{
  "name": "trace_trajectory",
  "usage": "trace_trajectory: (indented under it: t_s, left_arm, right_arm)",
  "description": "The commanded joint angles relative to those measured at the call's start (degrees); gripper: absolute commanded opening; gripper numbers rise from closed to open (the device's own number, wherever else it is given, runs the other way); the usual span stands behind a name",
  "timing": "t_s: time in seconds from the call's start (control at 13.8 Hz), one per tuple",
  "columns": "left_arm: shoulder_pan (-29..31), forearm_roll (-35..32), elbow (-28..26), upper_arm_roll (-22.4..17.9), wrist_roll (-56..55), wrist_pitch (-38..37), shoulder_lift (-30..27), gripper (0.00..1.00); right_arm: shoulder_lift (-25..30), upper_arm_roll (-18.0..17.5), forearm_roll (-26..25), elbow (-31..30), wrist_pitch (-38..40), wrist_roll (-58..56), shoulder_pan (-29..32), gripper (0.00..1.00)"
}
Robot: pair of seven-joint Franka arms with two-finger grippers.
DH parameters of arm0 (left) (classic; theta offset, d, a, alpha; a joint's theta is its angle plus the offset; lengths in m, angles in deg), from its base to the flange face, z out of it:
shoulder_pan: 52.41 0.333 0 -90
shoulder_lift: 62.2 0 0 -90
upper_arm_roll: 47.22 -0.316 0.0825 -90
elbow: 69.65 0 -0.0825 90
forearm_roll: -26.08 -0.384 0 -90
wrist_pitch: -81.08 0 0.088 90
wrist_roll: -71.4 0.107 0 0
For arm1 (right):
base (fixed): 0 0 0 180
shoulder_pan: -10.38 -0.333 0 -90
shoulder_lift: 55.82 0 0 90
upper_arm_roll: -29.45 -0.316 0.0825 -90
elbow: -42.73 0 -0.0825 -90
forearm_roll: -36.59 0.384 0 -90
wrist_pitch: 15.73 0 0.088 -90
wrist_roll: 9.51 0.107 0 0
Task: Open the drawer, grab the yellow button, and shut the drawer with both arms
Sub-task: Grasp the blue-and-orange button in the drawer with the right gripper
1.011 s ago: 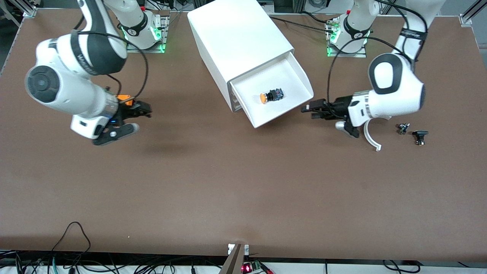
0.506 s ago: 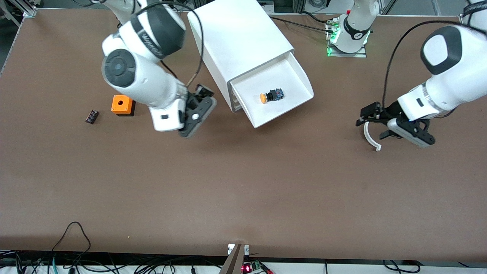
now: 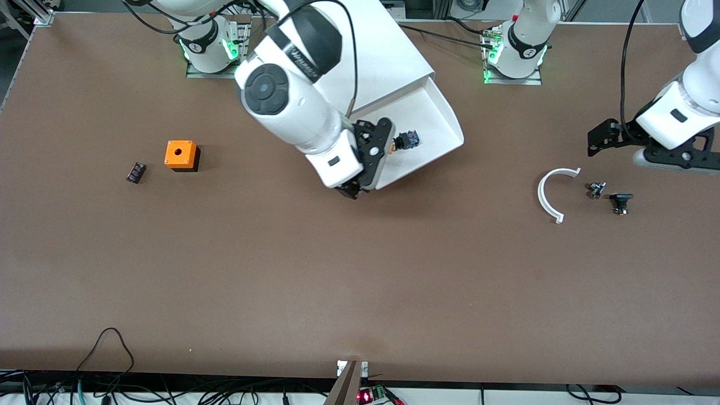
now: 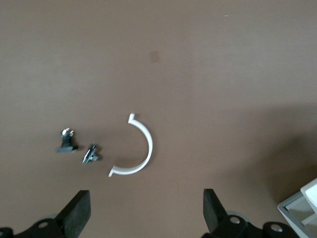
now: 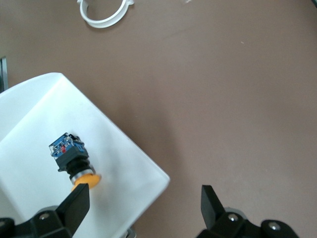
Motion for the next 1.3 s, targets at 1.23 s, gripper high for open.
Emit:
trace_trajectory:
  t_s: [1.23]
  left_arm:
    - [-0.8,-1.6,1.4,-1.4,-1.9,-0.7,1.1,1.00]
  right_arm:
    - [-5.4,8.0,-7.2,2.0,3.3,-11.5,-16.5,0.98]
